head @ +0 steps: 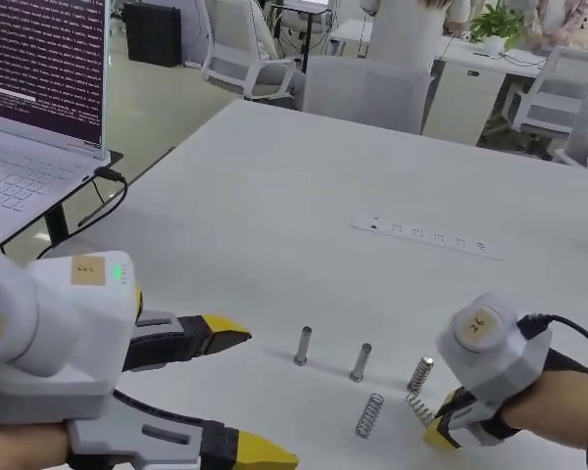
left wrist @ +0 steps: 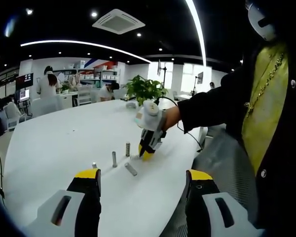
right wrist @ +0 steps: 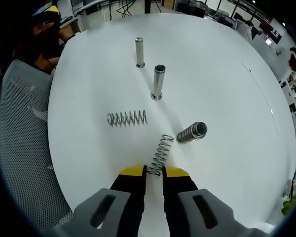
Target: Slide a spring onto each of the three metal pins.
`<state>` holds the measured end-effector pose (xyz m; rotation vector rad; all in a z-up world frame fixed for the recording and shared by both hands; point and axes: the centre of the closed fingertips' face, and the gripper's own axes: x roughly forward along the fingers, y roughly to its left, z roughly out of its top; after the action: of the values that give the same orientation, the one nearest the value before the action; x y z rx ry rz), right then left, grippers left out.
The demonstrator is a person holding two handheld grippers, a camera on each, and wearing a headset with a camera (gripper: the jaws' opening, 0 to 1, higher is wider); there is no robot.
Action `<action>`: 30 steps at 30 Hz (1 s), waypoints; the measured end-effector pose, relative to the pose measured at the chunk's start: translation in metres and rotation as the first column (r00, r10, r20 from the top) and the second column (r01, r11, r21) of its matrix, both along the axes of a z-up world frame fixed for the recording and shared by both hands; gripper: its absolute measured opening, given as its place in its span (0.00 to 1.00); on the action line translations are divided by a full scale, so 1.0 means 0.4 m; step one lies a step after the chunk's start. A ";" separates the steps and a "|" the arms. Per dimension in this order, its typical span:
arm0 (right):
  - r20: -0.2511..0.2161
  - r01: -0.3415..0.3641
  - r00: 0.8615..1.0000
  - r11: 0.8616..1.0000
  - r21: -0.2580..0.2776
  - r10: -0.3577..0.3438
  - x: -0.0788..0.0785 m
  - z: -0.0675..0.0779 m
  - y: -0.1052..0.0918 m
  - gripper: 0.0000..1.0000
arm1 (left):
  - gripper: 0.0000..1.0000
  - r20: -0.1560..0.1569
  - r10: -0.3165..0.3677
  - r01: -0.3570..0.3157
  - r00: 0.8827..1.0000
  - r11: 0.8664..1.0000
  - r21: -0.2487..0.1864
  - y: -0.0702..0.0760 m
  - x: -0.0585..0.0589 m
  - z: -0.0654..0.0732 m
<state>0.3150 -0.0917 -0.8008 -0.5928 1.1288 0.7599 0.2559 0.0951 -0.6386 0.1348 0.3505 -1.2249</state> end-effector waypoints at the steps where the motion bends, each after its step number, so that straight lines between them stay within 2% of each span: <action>1: -0.002 -0.002 1.000 1.000 -0.002 0.002 -0.002 0.001 -0.001 0.10 | 0.66 0.000 0.000 0.000 1.000 1.000 0.000 0.000 0.000 0.000; 16: 0.031 -0.081 0.996 0.997 -0.013 0.081 -0.034 0.046 0.004 0.08 | 0.65 -0.006 -0.026 0.026 1.000 1.000 0.007 -0.014 -0.008 -0.006; 21: 0.040 -0.099 0.994 0.995 0.031 0.097 -0.054 0.083 0.025 0.08 | 0.64 -0.008 -0.033 0.033 0.999 0.999 0.004 -0.019 -0.010 -0.006; 24: 0.037 -0.133 0.991 0.989 0.057 0.131 -0.069 0.106 0.047 0.08 | 0.64 -0.007 -0.038 0.038 0.999 0.999 0.002 -0.022 -0.011 -0.004; 30: 0.049 -0.249 0.968 0.964 0.096 0.245 -0.104 0.179 0.109 0.08 | 0.62 -0.003 -0.062 0.062 0.998 0.998 0.013 -0.028 -0.017 -0.008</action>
<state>0.2734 -0.0479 -0.7292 -0.6664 0.9860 1.0118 0.2490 0.0837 -0.6418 0.1568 0.3588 -1.2840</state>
